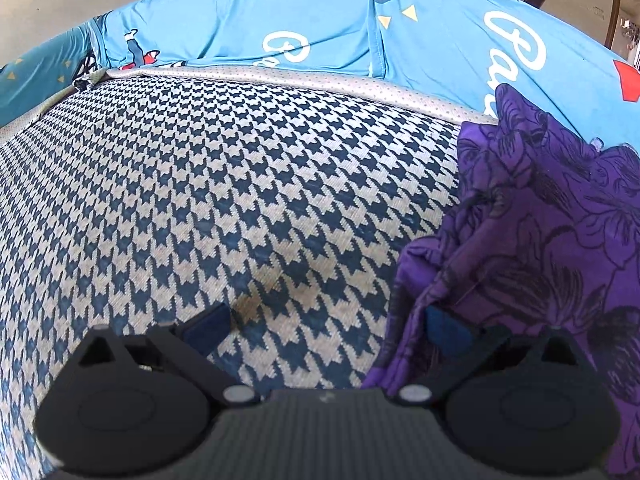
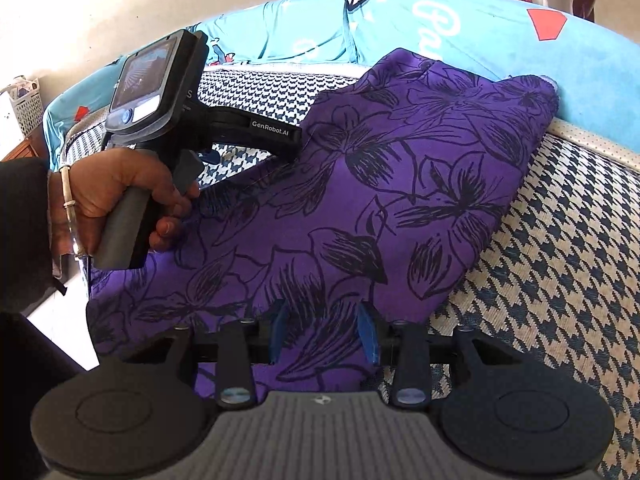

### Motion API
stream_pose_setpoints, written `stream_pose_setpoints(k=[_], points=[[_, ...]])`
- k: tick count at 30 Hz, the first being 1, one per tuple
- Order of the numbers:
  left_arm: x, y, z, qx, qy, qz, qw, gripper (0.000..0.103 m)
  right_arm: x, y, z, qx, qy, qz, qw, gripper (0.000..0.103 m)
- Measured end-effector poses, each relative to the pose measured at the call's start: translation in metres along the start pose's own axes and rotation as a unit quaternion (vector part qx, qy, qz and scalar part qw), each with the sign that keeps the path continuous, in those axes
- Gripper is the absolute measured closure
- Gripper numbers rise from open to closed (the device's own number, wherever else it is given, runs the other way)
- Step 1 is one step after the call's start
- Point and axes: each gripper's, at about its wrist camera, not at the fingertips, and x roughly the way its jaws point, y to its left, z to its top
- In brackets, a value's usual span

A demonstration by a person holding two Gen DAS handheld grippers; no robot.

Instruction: Fold clothes

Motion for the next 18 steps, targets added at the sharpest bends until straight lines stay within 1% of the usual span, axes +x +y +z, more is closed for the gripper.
stream_pose_setpoints(k=[4, 8, 18], points=[[0.001, 0.0, 0.0, -0.003, -0.002, 0.004, 1.0, 0.0, 0.002, 0.003, -0.003, -0.01, 0.005, -0.003, 1.0, 0.06], [0.0, -0.001, 0.0, 0.002, -0.005, 0.007, 1.0, 0.0, 0.0, 0.005, -0.006, -0.023, 0.012, 0.004, 1.0, 0.053], [-0.001, 0.006, -0.002, 0.023, -0.016, -0.015, 0.9995, 0.0, -0.003, 0.012, -0.014, -0.077, 0.019, 0.005, 0.997, 0.049]])
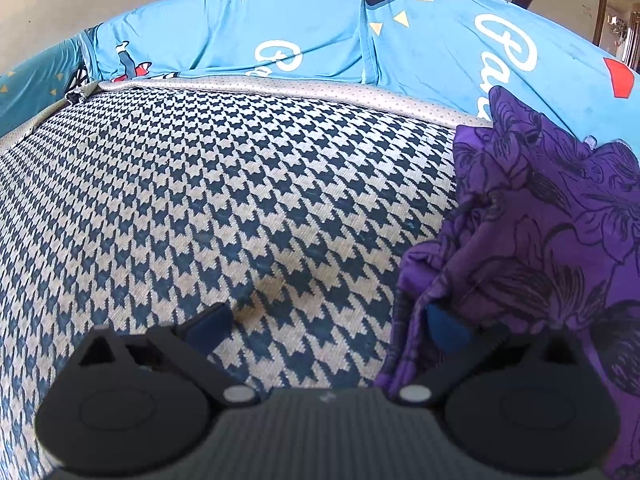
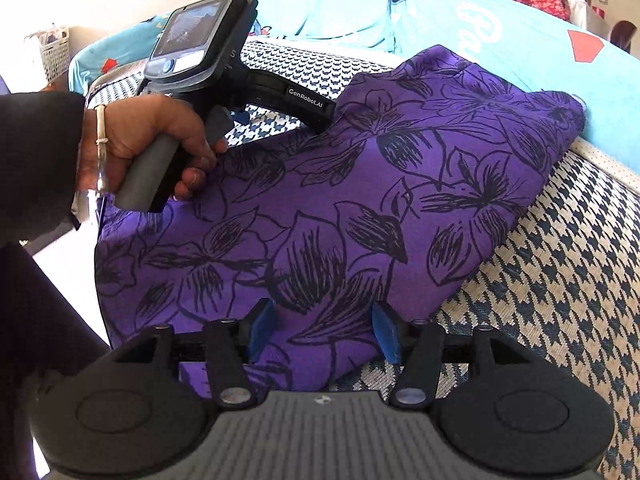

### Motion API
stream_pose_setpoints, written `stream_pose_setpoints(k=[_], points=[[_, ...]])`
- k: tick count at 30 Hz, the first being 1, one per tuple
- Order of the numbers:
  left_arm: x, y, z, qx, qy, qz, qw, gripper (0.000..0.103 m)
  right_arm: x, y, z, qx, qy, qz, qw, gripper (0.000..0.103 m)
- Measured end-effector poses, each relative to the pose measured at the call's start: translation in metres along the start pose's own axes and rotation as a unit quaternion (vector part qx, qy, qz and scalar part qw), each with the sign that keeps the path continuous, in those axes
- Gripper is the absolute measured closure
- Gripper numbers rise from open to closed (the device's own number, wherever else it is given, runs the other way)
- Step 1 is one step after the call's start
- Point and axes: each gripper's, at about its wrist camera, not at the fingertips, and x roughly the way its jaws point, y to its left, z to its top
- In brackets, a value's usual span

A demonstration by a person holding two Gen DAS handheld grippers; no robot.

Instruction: Fold clothes

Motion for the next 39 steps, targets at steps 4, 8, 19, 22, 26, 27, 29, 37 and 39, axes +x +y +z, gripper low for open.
stream_pose_setpoints(k=[4, 8, 19, 22, 26, 27, 29, 37, 39], points=[[-0.002, 0.004, -0.002, 0.008, -0.005, -0.009, 0.9999, 0.0, -0.001, 0.004, 0.0, -0.016, 0.0, -0.004, 1.0, 0.048], [-0.003, 0.007, -0.003, 0.015, -0.005, -0.015, 0.9998, 0.0, -0.007, 0.007, -0.003, -0.023, -0.003, 0.012, 1.0, 0.048], [-0.015, 0.02, -0.013, 0.035, 0.005, -0.031, 0.9989, 0.0, -0.014, 0.049, -0.031, -0.13, -0.003, 0.046, 0.99, 0.048], [-0.021, 0.024, -0.017, 0.041, 0.013, -0.035, 0.9984, 0.0, -0.018, 0.049, -0.034, -0.12, 0.002, 0.041, 0.992, 0.047], [-0.031, 0.028, -0.022, 0.053, 0.025, -0.035, 0.9977, 0.0, -0.023, 0.053, -0.041, -0.118, 0.008, 0.023, 0.993, 0.047], [-0.035, 0.029, -0.023, 0.057, 0.028, -0.034, 0.9974, 0.0, -0.024, 0.055, -0.042, -0.117, 0.009, 0.017, 0.993, 0.047], [-0.046, 0.028, -0.024, 0.072, 0.024, -0.033, 0.9966, 0.0, -0.027, 0.058, -0.045, -0.114, 0.01, 0.006, 0.993, 0.047], [-0.097, 0.024, -0.041, 0.109, 0.029, -0.116, 0.9868, 0.0, -0.026, 0.059, -0.046, -0.091, 0.01, -0.004, 0.996, 0.044], [-0.107, 0.021, -0.049, 0.129, 0.029, -0.128, 0.9829, 0.0, -0.025, 0.057, -0.045, -0.08, 0.014, -0.005, 0.997, 0.038]])
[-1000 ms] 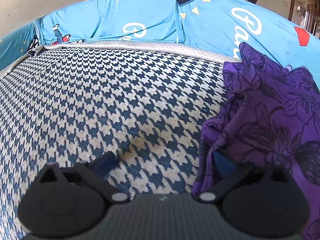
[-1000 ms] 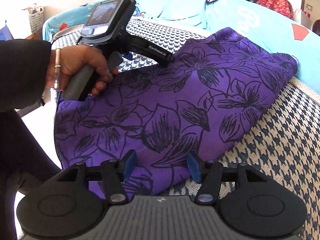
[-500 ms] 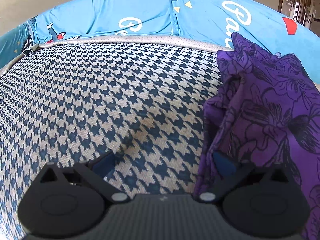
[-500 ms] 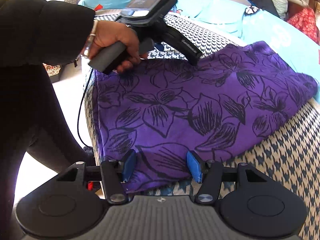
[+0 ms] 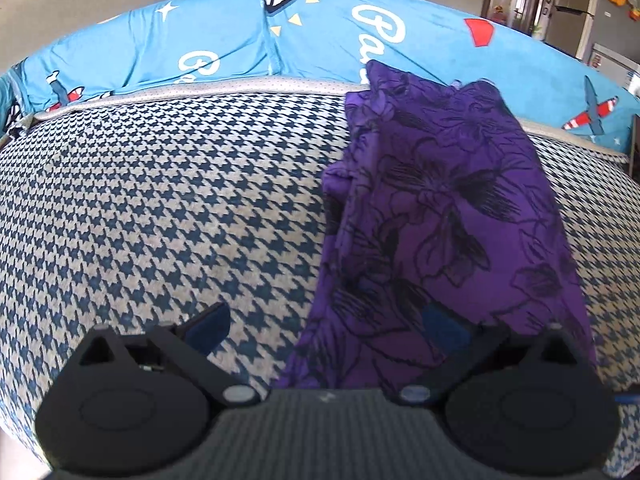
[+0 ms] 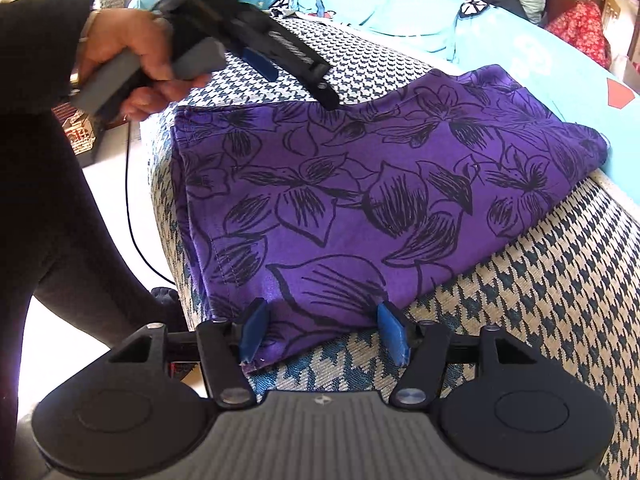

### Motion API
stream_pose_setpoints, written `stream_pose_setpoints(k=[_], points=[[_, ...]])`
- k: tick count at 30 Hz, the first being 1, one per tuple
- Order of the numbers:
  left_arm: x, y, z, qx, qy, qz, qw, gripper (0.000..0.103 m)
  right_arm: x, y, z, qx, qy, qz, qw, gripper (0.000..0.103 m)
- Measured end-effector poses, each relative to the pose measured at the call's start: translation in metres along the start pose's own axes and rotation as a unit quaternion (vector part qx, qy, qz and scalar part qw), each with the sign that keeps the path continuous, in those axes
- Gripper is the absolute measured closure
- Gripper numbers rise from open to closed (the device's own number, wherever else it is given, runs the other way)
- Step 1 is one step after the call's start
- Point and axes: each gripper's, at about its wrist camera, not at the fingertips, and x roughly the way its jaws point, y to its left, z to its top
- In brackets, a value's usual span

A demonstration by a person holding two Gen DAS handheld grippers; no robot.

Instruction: Fold clothes

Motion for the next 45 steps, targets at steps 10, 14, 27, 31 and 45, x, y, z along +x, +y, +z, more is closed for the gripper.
stream_pose_setpoints(k=[10, 14, 27, 31, 45], points=[[-0.011, -0.026, -0.029, 0.081, 0.032, -0.043, 0.9953, 0.0, 0.001, -0.004, 0.0, 0.014, 0.0, 0.007, 1.0, 0.036], [-0.011, -0.029, -0.038, 0.109, 0.05, -0.056, 0.9912, 0.0, 0.002, -0.006, 0.0, 0.015, -0.001, 0.009, 1.0, 0.034], [-0.016, -0.031, -0.059, 0.171, 0.062, -0.068, 0.981, 0.0, 0.004, -0.013, 0.001, 0.014, 0.0, 0.026, 1.0, 0.026], [-0.023, -0.028, -0.055, 0.165, 0.052, -0.076, 0.9819, 0.0, 0.003, -0.013, 0.002, 0.02, -0.001, 0.02, 1.0, 0.021], [-0.019, -0.004, -0.018, 0.012, 0.036, -0.069, 0.9969, 0.0, 0.0, -0.037, 0.021, 0.129, 0.043, -0.024, 0.99, 0.003]])
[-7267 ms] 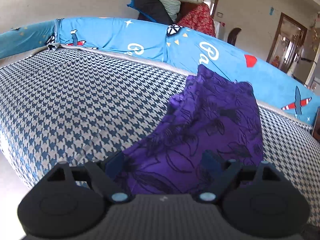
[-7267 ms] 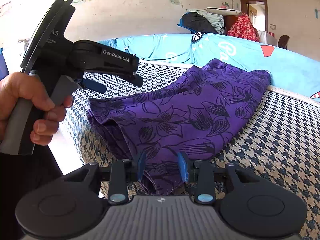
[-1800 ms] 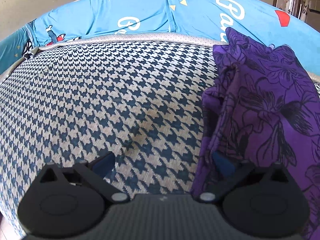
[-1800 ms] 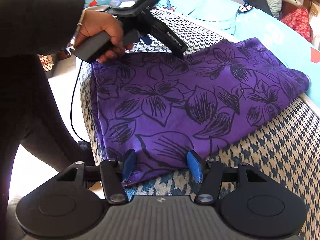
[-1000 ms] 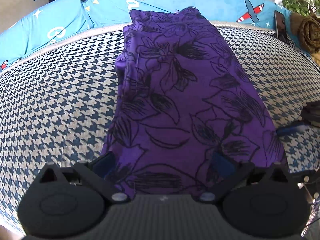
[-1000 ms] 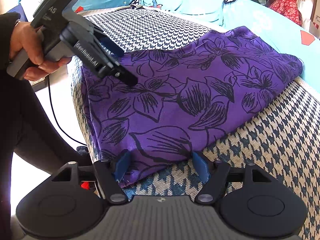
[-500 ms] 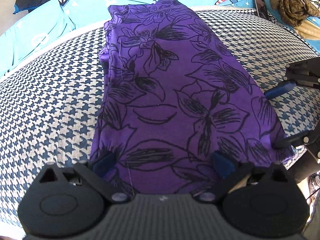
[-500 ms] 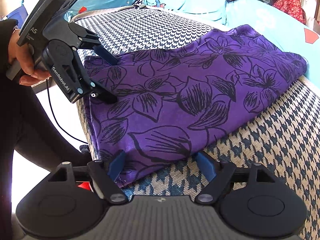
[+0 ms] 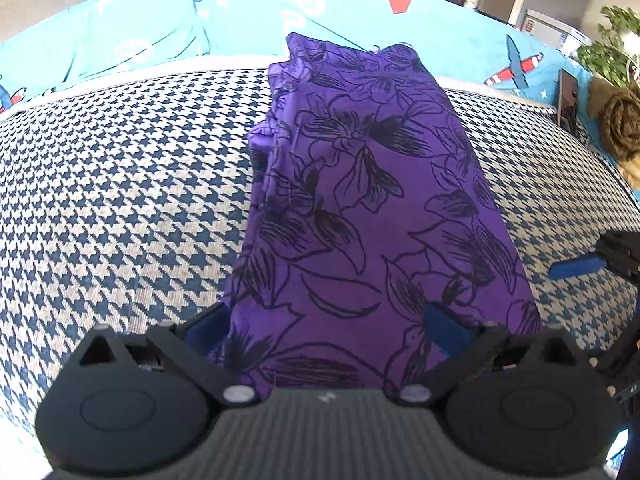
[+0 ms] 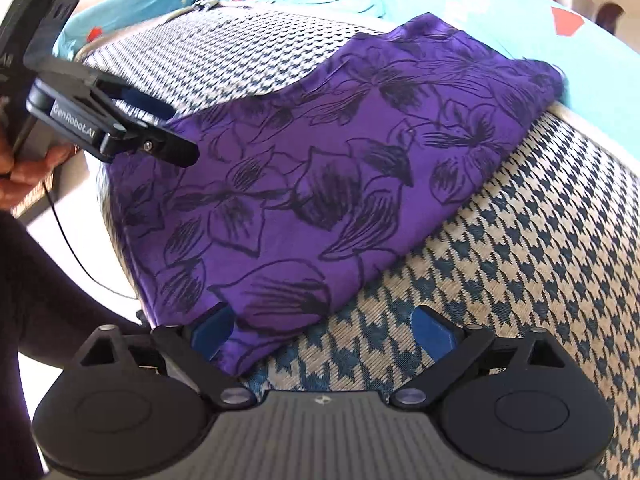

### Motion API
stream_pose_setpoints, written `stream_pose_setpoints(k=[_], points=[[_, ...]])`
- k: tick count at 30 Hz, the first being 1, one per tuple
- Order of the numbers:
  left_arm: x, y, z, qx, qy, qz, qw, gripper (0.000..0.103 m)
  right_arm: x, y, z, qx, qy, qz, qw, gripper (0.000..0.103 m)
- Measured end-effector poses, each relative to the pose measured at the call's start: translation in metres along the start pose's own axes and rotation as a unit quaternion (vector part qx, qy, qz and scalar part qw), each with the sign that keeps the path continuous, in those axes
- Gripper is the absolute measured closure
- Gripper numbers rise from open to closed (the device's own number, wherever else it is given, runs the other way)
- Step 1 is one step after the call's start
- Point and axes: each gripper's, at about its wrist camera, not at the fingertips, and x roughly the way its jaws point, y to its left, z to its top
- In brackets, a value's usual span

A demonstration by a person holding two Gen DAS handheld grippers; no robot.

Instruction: Fold clothes

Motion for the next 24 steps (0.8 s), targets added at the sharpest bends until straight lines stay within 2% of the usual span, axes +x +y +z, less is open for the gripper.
stream_pose_setpoints(k=[4, 12, 15, 21, 24], points=[[0.006, 0.009, 0.01, -0.054, 0.004, 0.027, 0.9982, 0.0, -0.001, -0.015, 0.01, 0.039, 0.0, 0.007, 0.999, 0.003], [0.015, 0.021, 0.027, -0.142, 0.002, 0.051, 0.9886, 0.0, -0.002, -0.058, 0.026, 0.126, -0.051, -0.012, 0.991, 0.002], [0.017, 0.022, 0.03, -0.155, 0.001, 0.064, 0.9859, 0.0, 0.005, -0.071, 0.033, 0.138, -0.044, -0.023, 0.989, 0.002], [0.024, 0.022, 0.036, -0.167, 0.001, 0.08, 0.9827, 0.0, 0.019, -0.097, 0.048, 0.154, -0.036, -0.006, 0.987, 0.002], [0.028, 0.019, 0.039, -0.166, 0.004, 0.084, 0.9825, 0.0, 0.024, -0.11, 0.056, 0.169, -0.058, -0.009, 0.984, 0.002]])
